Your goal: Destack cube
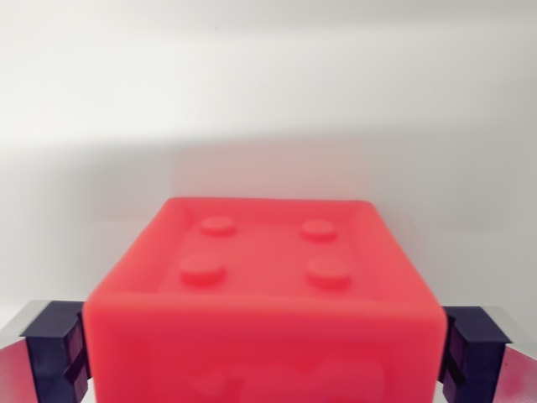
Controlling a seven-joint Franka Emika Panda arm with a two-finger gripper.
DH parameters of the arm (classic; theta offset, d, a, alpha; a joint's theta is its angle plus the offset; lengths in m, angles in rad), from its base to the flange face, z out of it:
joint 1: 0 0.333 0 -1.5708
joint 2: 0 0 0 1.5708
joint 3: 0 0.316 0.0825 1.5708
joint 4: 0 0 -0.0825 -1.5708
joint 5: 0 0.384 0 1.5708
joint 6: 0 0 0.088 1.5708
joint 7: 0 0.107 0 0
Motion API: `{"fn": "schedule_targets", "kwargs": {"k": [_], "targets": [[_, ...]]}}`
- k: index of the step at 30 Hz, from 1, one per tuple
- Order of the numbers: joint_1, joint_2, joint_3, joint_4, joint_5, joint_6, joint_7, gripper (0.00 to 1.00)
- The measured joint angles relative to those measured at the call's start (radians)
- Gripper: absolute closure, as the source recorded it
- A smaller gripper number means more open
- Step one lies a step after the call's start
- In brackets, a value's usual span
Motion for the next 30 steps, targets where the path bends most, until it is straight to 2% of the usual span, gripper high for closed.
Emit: {"fn": "schedule_targets", "kwargs": {"k": [17,30], "targets": [[0.000,-0.005,0.000,-0.002,0.000,-0.002,0.000,0.00],[0.002,-0.065,-0.002,-0.019,0.000,-0.042,0.000,0.00]]}}
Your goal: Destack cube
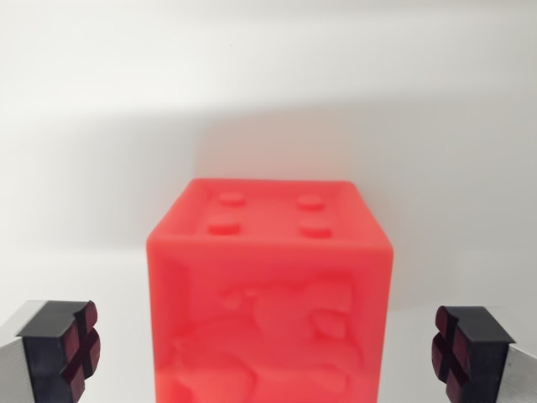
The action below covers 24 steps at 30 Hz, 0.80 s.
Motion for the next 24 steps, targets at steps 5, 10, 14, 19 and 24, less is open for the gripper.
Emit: {"fn": "schedule_targets", "kwargs": {"k": [5,10,14,19,24], "targets": [[0.001,-0.032,-0.002,-0.009,-0.001,-0.023,0.000,0.00],[0.003,-0.069,-0.004,-0.017,-0.001,-0.050,0.000,0.00],[0.005,-0.100,-0.007,-0.022,-0.002,-0.076,0.000,0.00],[0.007,-0.138,-0.009,-0.024,-0.003,-0.111,0.001,0.00],[0.008,-0.178,-0.011,-0.025,-0.005,-0.150,0.002,0.00]]}}
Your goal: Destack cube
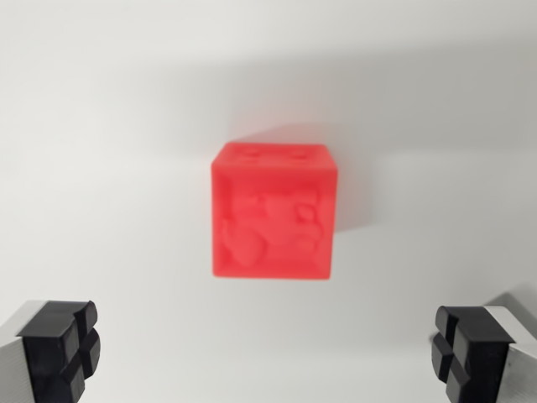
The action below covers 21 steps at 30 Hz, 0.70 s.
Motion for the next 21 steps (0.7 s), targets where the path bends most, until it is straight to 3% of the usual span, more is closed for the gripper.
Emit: {"fn": "schedule_targets", "kwargs": {"k": [21], "targets": [[0.001,-0.138,-0.002,0.036,-0.013,-0.175,0.010,0.00]]}}
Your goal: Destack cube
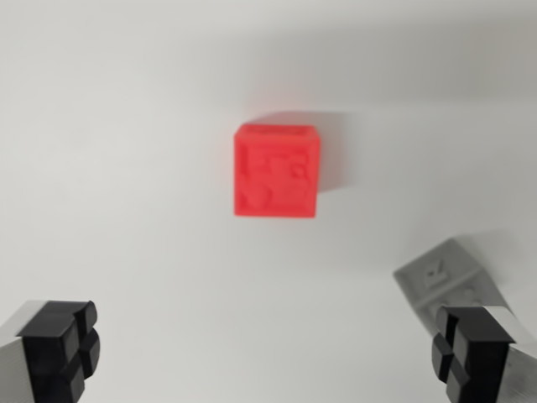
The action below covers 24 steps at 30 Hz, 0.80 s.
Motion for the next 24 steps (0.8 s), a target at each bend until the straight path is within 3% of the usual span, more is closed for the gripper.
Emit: {"fn": "schedule_targets", "kwargs": {"k": [24], "targets": [[0.000,-0.077,-0.001,0.085,-0.006,-0.161,0.006,0.00]]}}
